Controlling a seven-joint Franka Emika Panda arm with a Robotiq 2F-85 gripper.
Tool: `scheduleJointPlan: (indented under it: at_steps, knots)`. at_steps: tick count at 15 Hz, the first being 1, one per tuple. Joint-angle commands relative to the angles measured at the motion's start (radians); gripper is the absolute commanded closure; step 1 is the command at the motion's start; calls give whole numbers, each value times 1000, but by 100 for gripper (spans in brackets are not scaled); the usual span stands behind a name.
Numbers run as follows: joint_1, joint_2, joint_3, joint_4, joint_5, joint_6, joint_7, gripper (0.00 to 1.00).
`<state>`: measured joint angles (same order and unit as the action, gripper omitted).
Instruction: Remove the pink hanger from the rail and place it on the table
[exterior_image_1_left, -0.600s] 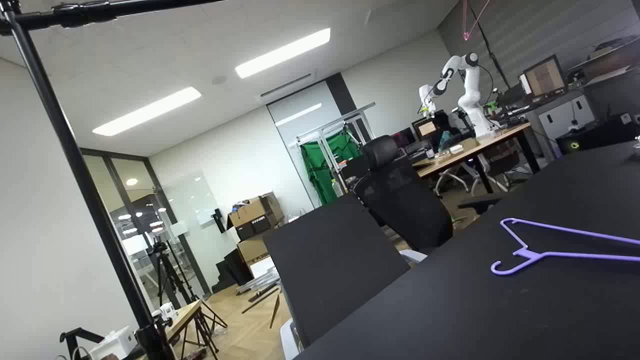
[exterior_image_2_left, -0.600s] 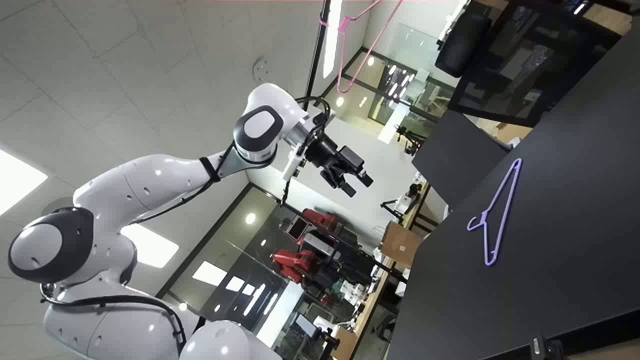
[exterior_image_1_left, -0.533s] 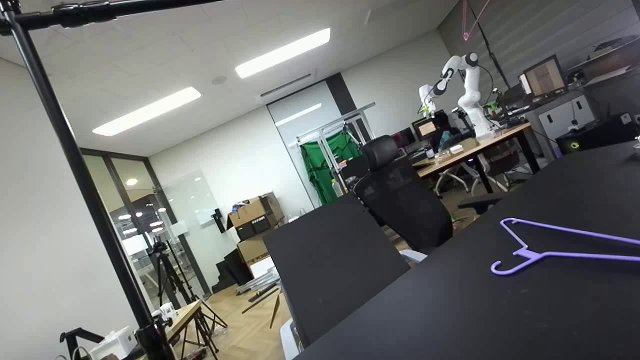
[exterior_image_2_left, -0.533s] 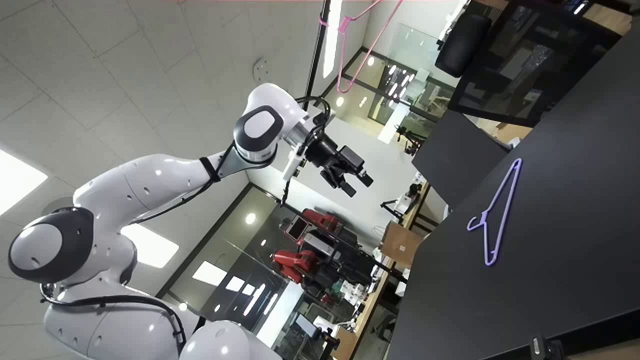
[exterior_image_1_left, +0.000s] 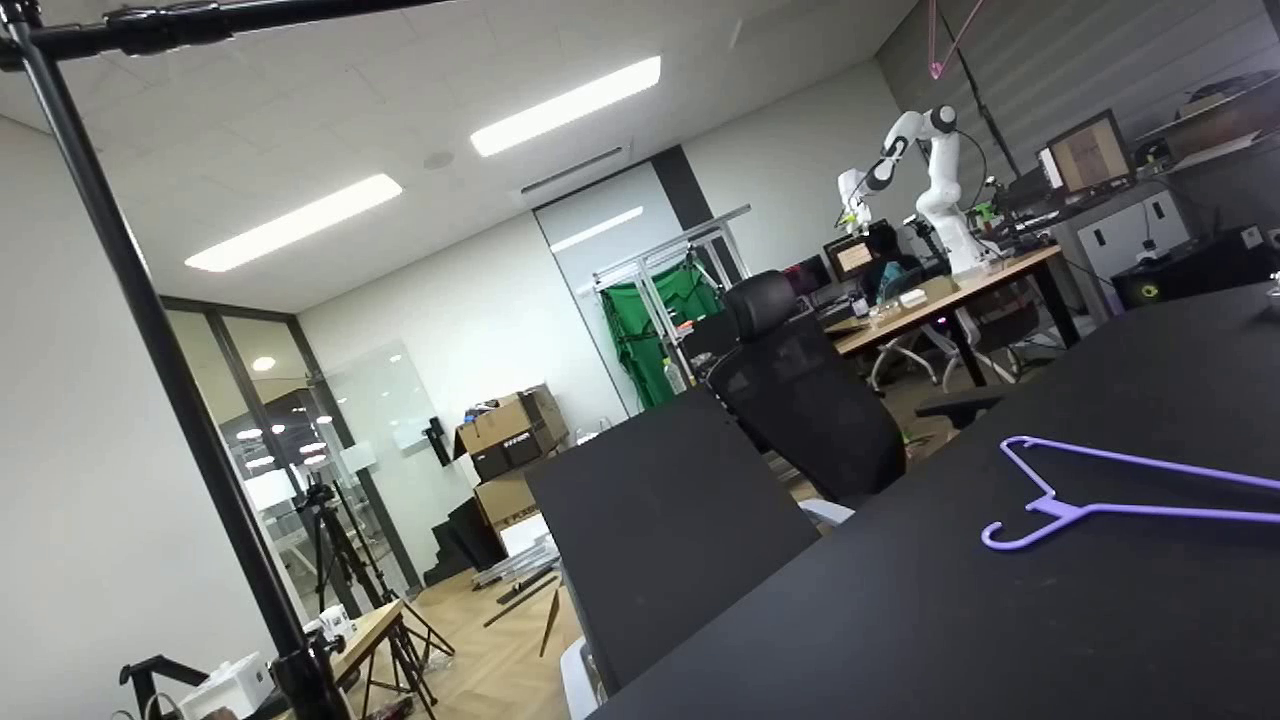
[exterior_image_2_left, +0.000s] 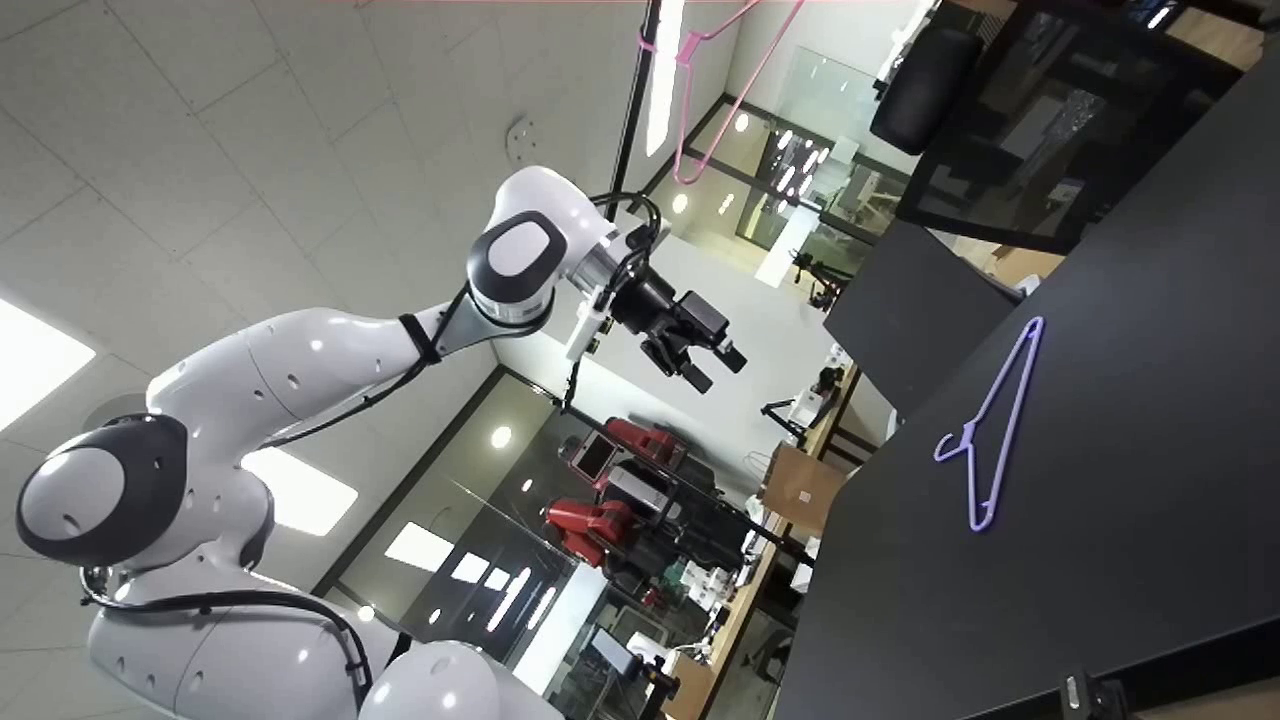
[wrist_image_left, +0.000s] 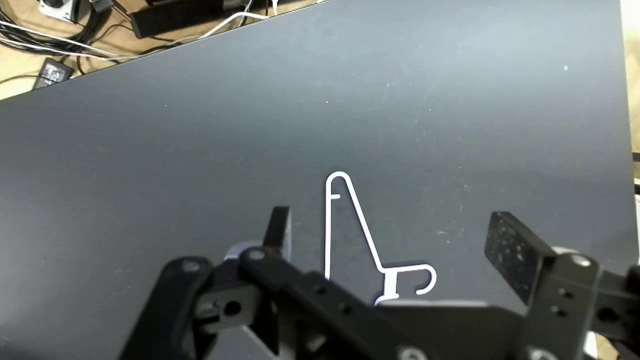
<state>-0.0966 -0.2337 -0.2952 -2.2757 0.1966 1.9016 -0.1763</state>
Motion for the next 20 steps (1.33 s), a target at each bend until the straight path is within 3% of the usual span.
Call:
scheduleJointPlan:
  at_steps: [1,4,13,16,20]
  knots:
    - [-28,3,26,2,6,-3,-6,0]
    - [-33,6,31,19,12,60,-13,0]
    - [-29,23,68,112,-7,521,-21,0]
    - [-22,47,70,151,23,707,6,0]
    - [-10,125,69,240,66,868,27,0]
